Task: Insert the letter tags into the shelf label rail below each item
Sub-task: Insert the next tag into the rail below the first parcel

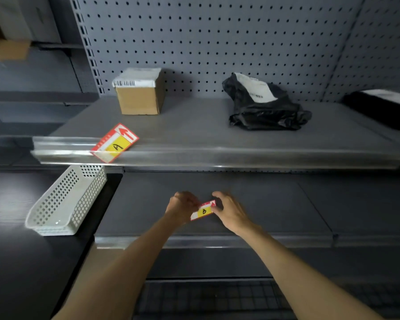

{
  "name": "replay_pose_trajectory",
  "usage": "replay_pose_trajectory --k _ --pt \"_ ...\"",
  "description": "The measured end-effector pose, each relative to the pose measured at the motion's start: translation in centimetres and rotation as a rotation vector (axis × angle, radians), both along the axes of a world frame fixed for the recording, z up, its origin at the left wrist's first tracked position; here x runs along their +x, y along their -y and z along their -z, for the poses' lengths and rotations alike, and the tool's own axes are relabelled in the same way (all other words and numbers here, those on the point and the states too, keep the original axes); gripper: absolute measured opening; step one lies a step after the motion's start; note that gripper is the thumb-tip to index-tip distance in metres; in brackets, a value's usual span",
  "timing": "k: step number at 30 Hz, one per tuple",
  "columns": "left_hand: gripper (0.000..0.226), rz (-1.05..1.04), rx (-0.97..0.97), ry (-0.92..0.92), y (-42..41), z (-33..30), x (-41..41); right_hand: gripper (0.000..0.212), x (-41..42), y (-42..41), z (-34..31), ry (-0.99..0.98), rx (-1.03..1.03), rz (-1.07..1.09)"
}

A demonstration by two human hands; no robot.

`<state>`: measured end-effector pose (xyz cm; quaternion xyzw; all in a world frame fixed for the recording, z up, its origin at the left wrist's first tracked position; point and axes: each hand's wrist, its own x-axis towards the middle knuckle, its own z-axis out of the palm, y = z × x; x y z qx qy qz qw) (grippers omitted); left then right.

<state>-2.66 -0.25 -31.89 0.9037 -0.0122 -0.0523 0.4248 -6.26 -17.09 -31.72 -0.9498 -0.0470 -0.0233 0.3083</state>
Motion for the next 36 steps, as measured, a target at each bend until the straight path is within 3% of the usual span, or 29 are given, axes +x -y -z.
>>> replay_pose_trajectory --k 5,12,18,22,30,36 --pt "0.010 0.083 -0.079 0.027 -0.4 -6.7 -6.0 0.006 -5.4 0.4 -6.0 -0.180 0.229 0.062" --pt "0.008 0.208 0.004 0.095 0.3 -17.9 -15.8 0.004 -15.4 1.5 -17.2 -0.213 0.591 0.145" --pt "0.005 0.249 0.149 0.354 3.1 -24.4 -15.7 0.008 -15.5 5.1 -24.8 -0.100 0.563 0.126" --pt "0.016 0.234 0.282 0.465 4.9 -25.0 -14.4 0.007 -14.1 9.0 -27.1 -0.008 0.501 0.150" --pt "0.048 0.278 0.605 0.401 8.0 -24.0 -14.6 0.008 -11.9 12.8 -28.0 0.156 0.395 0.131" --pt "0.053 0.205 0.665 0.365 10.1 -23.8 -14.6 0.008 -10.6 13.5 -28.4 0.168 0.343 0.070"
